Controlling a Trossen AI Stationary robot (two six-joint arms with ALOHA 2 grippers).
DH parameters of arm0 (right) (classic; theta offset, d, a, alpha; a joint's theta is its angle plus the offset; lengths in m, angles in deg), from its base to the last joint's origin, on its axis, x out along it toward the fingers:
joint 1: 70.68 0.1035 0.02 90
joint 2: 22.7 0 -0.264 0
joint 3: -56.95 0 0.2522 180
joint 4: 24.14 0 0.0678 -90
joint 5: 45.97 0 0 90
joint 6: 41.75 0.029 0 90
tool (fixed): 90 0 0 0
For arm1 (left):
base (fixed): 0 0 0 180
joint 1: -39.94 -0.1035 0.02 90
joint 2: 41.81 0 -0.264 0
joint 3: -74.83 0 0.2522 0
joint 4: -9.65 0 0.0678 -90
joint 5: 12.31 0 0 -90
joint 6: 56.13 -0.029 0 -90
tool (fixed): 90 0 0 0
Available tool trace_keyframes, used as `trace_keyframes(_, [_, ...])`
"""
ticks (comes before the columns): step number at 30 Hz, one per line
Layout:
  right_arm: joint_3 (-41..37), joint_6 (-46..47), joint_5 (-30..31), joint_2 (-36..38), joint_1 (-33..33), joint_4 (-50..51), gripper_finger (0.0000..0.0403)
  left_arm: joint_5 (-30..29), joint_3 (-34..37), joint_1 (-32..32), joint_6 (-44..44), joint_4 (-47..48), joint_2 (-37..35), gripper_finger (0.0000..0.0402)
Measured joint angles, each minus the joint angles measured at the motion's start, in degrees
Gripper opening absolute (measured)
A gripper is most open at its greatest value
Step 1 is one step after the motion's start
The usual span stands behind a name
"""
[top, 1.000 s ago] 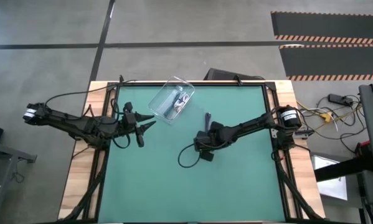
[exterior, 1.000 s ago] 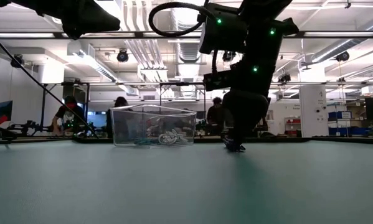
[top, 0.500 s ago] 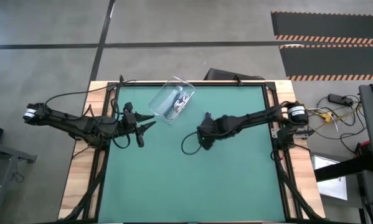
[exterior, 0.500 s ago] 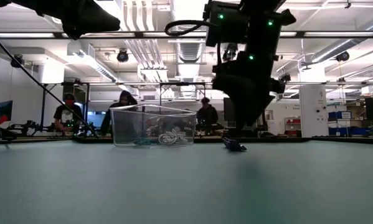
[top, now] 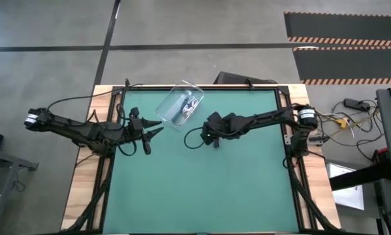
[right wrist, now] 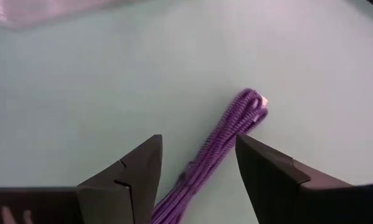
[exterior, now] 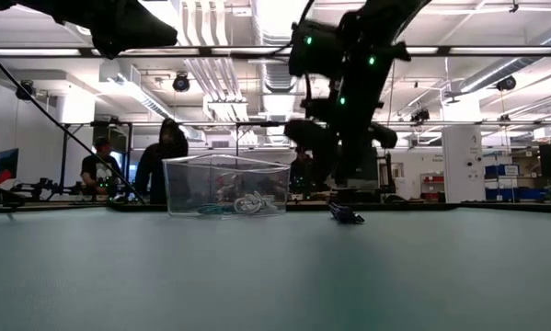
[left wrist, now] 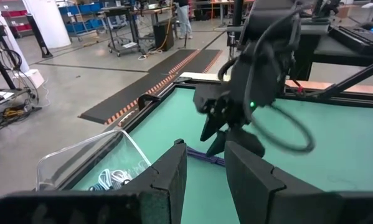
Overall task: Pick and place USB-C Cables
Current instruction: Put the violet USB cable into the transparent bin
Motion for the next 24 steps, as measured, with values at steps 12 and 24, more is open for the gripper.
trace_keyframes(12, [0.0, 3.22, -1.7, -8.02, -0.6, 0.22, 0.0192, 0.02, 0.0, 0.02, -0.07, 0.33, 0.0, 0.0093])
trace_keyframes(24, [-0.04, 2.33, -3.29, -7.52, -0.58, 0.18, 0.0058, 0.04, 0.0, 0.0, -0.07, 0.38, 0.0, 0.0092])
